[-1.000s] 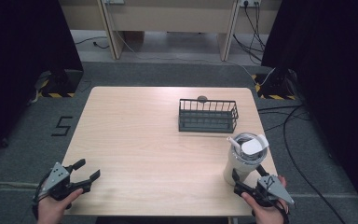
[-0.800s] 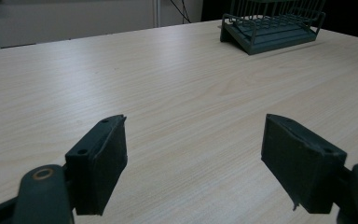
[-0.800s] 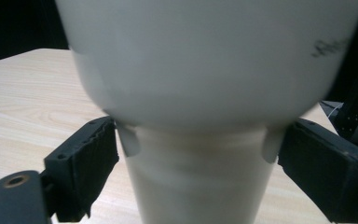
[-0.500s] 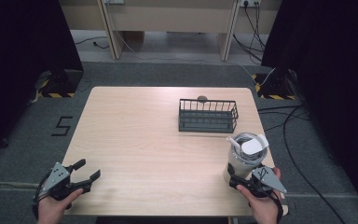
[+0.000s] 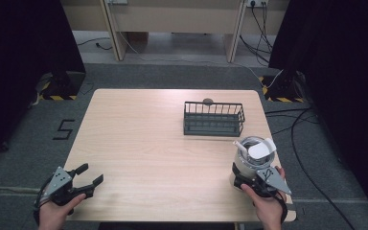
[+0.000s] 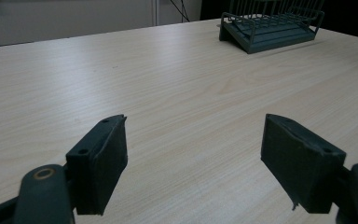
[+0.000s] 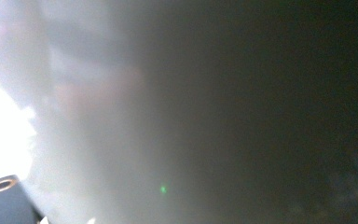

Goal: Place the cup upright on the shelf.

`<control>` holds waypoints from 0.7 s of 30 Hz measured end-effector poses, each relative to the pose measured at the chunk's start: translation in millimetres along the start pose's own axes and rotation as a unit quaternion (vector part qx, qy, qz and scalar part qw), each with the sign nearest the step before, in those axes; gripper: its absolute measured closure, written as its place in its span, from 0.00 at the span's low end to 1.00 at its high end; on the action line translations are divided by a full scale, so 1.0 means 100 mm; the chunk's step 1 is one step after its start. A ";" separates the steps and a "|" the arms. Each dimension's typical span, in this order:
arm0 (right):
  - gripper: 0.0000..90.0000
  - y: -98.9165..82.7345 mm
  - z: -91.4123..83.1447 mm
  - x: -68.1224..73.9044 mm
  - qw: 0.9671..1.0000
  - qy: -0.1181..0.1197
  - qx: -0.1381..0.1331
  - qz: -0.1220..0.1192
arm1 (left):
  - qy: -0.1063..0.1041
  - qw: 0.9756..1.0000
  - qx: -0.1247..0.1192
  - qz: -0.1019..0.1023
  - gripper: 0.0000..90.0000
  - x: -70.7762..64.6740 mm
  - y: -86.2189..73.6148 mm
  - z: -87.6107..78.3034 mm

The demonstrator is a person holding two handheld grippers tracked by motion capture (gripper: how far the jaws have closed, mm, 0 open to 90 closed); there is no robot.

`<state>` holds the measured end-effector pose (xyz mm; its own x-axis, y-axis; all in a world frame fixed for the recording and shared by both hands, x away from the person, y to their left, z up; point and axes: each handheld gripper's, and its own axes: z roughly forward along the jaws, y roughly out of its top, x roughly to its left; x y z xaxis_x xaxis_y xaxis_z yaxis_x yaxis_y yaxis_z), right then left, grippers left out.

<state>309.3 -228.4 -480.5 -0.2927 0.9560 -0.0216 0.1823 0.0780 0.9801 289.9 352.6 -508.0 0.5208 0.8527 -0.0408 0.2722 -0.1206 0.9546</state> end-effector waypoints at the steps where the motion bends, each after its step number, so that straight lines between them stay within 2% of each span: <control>1: 0.11 0.01 0.00 0.00 1.000 0.002 0.004 0.000 | 0.000 1.000 -0.001 -0.001 0.24 0.00 0.00 0.00; 10: 0.11 0.08 0.01 0.01 1.000 0.003 0.019 -0.006 | 0.001 1.000 -0.001 -0.003 0.24 0.00 0.00 0.00; 21: 0.11 0.27 0.05 0.01 1.000 0.006 0.007 -0.005 | 0.001 1.000 -0.002 -0.004 0.25 0.00 0.00 0.00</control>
<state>318.9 -223.3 -455.0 -0.3063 0.9515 -0.0283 0.1929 0.0911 0.9770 289.9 352.7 -507.9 0.5166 0.8549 -0.0470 0.2726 -0.1122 0.9556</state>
